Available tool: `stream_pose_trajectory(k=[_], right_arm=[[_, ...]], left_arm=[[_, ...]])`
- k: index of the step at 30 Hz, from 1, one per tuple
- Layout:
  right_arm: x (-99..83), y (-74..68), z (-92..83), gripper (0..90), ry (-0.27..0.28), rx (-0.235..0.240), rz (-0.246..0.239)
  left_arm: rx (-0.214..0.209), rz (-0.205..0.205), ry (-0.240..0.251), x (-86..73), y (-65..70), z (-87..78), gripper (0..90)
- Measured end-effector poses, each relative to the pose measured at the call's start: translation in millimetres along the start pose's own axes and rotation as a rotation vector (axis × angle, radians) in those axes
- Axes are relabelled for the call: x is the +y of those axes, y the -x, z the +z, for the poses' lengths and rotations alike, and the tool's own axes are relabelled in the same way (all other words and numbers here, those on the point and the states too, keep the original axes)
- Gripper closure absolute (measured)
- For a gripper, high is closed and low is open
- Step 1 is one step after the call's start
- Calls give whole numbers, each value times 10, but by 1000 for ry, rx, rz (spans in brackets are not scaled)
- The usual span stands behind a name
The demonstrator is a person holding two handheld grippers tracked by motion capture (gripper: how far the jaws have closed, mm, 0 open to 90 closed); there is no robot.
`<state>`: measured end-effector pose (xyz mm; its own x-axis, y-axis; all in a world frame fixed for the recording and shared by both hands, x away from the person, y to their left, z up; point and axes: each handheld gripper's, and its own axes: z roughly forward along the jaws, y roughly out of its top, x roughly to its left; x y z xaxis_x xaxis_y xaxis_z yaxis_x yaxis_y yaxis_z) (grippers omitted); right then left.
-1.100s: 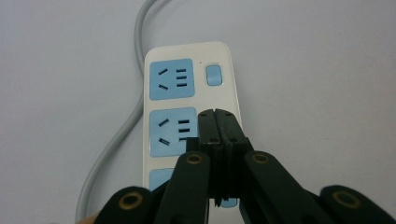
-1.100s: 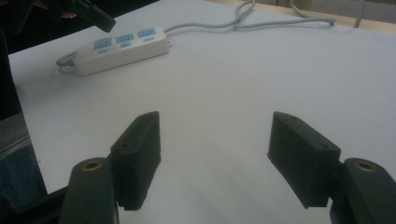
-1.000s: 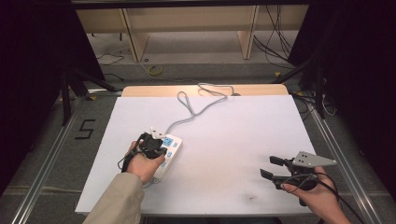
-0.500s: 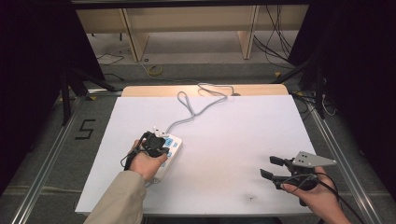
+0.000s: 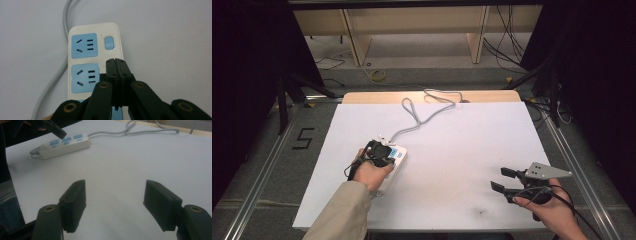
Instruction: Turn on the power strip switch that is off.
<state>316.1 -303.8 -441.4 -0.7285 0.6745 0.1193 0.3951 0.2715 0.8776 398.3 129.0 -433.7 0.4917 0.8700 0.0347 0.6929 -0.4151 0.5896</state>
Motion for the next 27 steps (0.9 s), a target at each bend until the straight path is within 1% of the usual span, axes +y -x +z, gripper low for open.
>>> stream_pose_trajectory(k=[15, 19, 27], right_arm=[[-3, 1, 1, 346, -3, 2, 1], [-3, 1, 1, 346, -4, 1, 1], [-4, 2, 3, 346, -4, 1, 1]], left_arm=[[-2, -8, -15, 25, -6, 67, 899], [-4, -1, -24, 30, -13, 77, 899], [-6, -3, -30, 39, -9, 99, 899]])
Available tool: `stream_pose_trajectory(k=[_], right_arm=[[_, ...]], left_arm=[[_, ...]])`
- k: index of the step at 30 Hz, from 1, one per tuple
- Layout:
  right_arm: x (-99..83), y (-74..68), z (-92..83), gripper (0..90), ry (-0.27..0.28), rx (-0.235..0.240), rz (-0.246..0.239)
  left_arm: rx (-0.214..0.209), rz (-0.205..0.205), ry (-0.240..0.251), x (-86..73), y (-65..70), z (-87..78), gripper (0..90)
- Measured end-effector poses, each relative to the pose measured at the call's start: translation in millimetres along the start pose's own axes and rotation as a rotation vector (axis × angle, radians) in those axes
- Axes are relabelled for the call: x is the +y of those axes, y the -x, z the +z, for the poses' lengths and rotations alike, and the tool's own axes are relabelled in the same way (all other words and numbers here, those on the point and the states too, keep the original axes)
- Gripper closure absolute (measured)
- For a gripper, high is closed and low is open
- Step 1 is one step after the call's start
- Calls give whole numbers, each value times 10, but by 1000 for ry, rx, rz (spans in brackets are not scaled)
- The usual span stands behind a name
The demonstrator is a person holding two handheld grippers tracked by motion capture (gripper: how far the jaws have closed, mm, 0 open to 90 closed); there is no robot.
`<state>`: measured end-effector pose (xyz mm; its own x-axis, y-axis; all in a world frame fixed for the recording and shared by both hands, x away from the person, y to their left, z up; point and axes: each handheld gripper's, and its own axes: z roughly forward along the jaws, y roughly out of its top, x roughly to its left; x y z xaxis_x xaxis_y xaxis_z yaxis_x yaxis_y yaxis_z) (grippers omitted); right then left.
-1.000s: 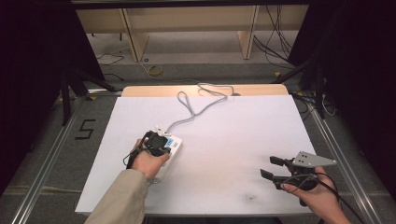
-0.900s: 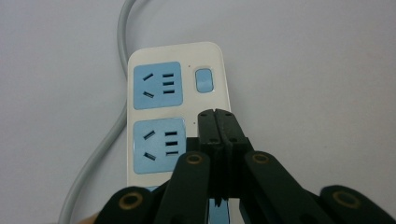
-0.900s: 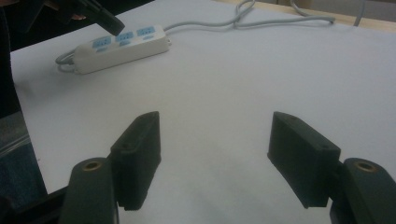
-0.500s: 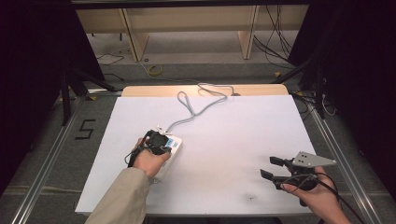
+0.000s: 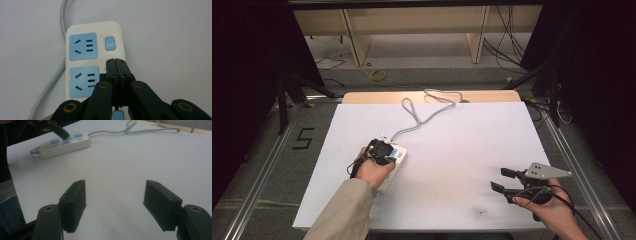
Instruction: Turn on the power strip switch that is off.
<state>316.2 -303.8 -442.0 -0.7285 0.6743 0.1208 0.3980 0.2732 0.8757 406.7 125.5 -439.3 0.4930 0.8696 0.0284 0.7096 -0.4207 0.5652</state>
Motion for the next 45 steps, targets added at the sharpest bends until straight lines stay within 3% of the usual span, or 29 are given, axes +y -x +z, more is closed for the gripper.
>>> stream_pose_trajectory(k=[32, 45], right_arm=[[-3, 0, 8, 346, -3, 5, 0], [-5, -2, 10, 346, -6, 5, 1]], left_arm=[[8, 7, -22, 3, 9, 45, 899], [0, -17, -37, 18, 0, 57, 899]])
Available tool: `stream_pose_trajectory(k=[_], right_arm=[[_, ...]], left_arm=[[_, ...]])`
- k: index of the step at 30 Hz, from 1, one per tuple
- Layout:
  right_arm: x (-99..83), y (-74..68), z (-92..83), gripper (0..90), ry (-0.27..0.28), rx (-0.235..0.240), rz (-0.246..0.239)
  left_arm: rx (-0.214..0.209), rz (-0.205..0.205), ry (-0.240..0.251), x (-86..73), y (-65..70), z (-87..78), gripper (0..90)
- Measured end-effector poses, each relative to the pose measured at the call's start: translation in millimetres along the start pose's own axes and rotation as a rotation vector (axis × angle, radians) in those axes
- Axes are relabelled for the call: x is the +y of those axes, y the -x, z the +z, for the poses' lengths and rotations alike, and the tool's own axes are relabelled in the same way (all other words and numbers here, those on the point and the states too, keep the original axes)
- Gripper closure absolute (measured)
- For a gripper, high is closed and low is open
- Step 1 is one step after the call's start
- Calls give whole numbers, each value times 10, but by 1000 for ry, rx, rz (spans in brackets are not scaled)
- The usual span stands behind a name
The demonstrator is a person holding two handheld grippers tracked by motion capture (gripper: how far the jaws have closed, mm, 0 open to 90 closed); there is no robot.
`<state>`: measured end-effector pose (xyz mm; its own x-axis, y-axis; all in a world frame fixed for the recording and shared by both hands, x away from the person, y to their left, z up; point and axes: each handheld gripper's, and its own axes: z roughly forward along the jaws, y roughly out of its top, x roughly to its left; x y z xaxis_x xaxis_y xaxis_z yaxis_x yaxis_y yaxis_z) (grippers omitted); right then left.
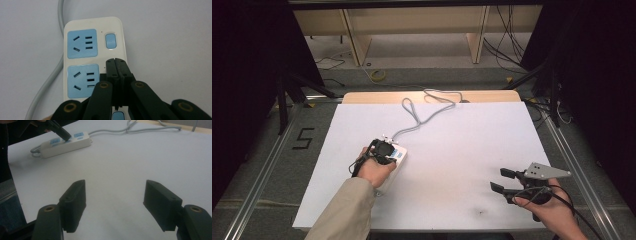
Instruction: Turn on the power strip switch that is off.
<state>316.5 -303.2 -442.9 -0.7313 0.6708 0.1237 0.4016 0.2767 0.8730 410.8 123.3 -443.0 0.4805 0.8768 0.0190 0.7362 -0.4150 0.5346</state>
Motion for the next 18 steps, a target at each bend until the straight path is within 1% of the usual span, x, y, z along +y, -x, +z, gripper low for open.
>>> stream_pose_trajectory(k=[11, 14, 18], right_arm=[[-2, 1, 0, 346, -1, 0, -1], [-3, 1, 0, 346, -3, 2, 1], [-4, 0, 0, 346, -4, 1, 2]], left_arm=[[-2, 7, -22, 28, -6, 8, 900], [-6, 0, -30, 37, -7, 11, 900], [-7, 2, -38, 45, -10, 14, 900]])
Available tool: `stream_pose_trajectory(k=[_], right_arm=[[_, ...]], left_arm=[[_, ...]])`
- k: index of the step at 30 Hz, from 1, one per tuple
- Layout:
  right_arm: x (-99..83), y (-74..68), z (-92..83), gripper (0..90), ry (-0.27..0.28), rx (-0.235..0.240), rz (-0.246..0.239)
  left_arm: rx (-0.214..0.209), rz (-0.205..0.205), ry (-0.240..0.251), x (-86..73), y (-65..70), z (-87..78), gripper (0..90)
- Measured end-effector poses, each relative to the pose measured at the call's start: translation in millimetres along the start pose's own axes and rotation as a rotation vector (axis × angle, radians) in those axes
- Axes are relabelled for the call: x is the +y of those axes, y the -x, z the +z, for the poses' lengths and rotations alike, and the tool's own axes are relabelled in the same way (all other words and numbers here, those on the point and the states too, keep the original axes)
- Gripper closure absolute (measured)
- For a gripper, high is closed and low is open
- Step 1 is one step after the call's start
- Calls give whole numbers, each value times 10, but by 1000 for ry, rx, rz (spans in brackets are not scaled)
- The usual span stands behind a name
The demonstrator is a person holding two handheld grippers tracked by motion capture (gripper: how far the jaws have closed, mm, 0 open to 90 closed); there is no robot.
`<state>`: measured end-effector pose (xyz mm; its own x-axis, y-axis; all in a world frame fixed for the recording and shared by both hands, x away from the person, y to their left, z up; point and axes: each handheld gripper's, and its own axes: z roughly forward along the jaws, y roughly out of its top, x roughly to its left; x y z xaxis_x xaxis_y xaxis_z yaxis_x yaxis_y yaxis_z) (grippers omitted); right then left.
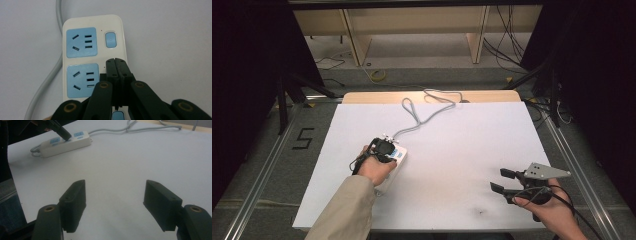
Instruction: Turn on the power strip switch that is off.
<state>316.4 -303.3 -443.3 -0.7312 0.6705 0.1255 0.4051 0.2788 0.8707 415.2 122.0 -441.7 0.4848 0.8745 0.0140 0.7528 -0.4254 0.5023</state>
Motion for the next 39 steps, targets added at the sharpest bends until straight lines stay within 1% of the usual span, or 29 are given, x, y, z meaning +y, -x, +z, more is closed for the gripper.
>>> stream_pose_trajectory(k=[4, 12, 18, 26, 30, 35, 39], right_arm=[[-4, 1, 3, 345, -5, 1, 1], [-3, -1, 2, 344, -5, 0, 1], [-3, -2, 1, 344, -4, -1, 1], [-3, -4, -1, 344, -5, -2, -1], [-3, -4, -1, 344, -5, -1, -3], [-1, -7, -1, 344, -3, -2, -3], [-2, -7, -1, 344, -5, -2, -3]], left_arm=[[3, 13, -7, 10, 8, 5, 900], [5, 8, -13, 18, 13, 8, 900], [19, 24, -22, 31, 31, 11, 900], [21, 17, -31, 40, 33, 12, 900], [30, 23, -36, 47, 49, 16, 900], [28, 14, -36, 49, 47, 19, 900], [37, 23, -45, 57, 61, 19, 900]])
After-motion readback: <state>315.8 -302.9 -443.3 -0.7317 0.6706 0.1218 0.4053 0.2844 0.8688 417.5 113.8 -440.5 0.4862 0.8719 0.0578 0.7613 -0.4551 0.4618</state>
